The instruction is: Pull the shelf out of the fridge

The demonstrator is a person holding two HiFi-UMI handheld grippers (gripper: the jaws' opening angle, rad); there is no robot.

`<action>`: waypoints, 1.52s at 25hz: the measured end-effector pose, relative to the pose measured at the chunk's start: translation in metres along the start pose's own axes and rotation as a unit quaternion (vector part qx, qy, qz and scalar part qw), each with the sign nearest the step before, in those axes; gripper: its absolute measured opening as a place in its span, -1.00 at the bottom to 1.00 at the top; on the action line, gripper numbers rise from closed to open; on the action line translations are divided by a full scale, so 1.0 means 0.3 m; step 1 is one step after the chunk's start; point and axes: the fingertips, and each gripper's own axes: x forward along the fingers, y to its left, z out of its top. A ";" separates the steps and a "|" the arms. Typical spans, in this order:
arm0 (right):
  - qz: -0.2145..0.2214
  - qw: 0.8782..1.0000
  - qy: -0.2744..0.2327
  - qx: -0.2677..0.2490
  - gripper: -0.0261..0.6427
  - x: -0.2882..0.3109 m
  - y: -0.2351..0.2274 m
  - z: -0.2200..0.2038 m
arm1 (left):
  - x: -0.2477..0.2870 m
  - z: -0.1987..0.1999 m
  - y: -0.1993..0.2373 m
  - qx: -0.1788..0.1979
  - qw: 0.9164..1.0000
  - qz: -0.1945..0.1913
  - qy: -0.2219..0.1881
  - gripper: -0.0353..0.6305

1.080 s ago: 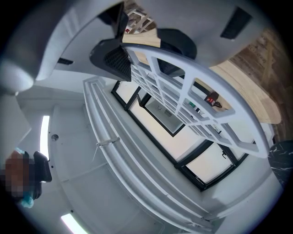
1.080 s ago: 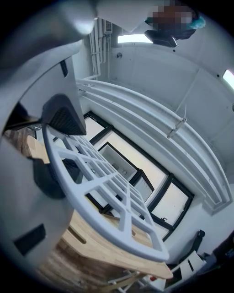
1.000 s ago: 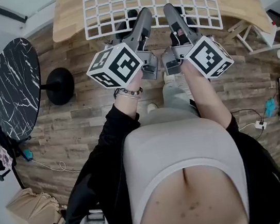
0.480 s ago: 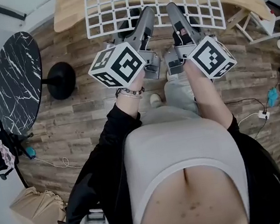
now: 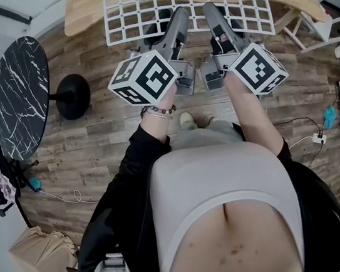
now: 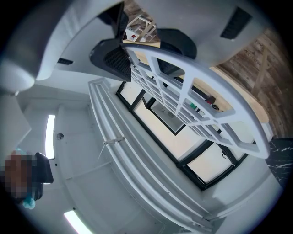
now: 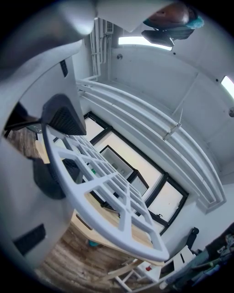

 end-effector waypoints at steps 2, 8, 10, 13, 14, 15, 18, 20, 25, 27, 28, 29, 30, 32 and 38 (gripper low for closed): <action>0.003 1.000 0.001 0.000 -0.44 -0.014 0.000 0.007 | -0.005 -0.006 -0.015 0.001 1.000 0.002 -0.003 -0.37; 0.009 1.000 0.006 0.004 -0.44 -0.104 -0.018 0.040 | -0.027 -0.062 -0.097 0.002 1.000 0.008 -0.008 -0.37; 0.013 1.000 0.010 0.002 -0.44 -0.142 -0.019 0.055 | -0.042 -0.083 -0.132 0.000 1.000 0.011 -0.014 -0.37; 0.016 1.000 0.015 0.002 -0.44 -0.205 -0.030 0.075 | -0.061 -0.123 -0.184 0.000 1.000 0.016 -0.018 -0.37; 0.015 1.000 0.016 0.002 -0.44 -0.225 -0.035 0.081 | -0.066 -0.137 -0.200 -0.001 1.000 0.017 -0.018 -0.37; 0.015 1.000 0.018 0.003 -0.44 -0.245 -0.038 0.085 | -0.072 -0.150 -0.216 -0.003 1.000 0.018 -0.019 -0.37; 0.018 0.999 0.026 0.000 -0.44 -0.287 -0.041 0.085 | -0.097 -0.180 -0.243 -0.007 0.999 0.024 -0.023 -0.37; 0.020 0.999 0.031 -0.001 -0.44 -0.310 -0.045 0.085 | -0.109 -0.199 -0.256 -0.008 0.999 0.028 -0.024 -0.37; 0.027 0.999 0.031 -0.001 -0.43 -0.405 -0.052 0.101 | -0.147 -0.251 -0.329 -0.002 0.999 0.031 -0.027 -0.37; 0.030 0.999 0.032 -0.004 -0.43 -0.418 -0.047 0.103 | -0.156 -0.255 -0.340 -0.002 0.999 0.032 -0.029 -0.37; 0.030 0.999 0.032 -0.005 -0.43 -0.422 -0.046 0.104 | -0.159 -0.257 -0.342 -0.003 0.999 0.031 -0.029 -0.37; 0.030 0.999 0.033 -0.006 -0.43 -0.425 -0.045 0.104 | -0.160 -0.260 -0.343 -0.004 0.999 0.031 -0.028 -0.37; 0.029 0.999 0.033 -0.007 -0.43 -0.426 -0.044 0.103 | -0.161 -0.261 -0.343 -0.005 0.999 0.031 -0.027 -0.37; 0.030 0.999 0.034 -0.008 -0.43 -0.426 -0.041 0.100 | -0.164 -0.259 -0.342 -0.005 0.999 0.032 -0.027 -0.37; 0.033 0.999 0.033 -0.006 -0.42 -0.419 -0.036 0.096 | -0.164 -0.250 -0.337 -0.001 0.999 0.031 -0.025 -0.37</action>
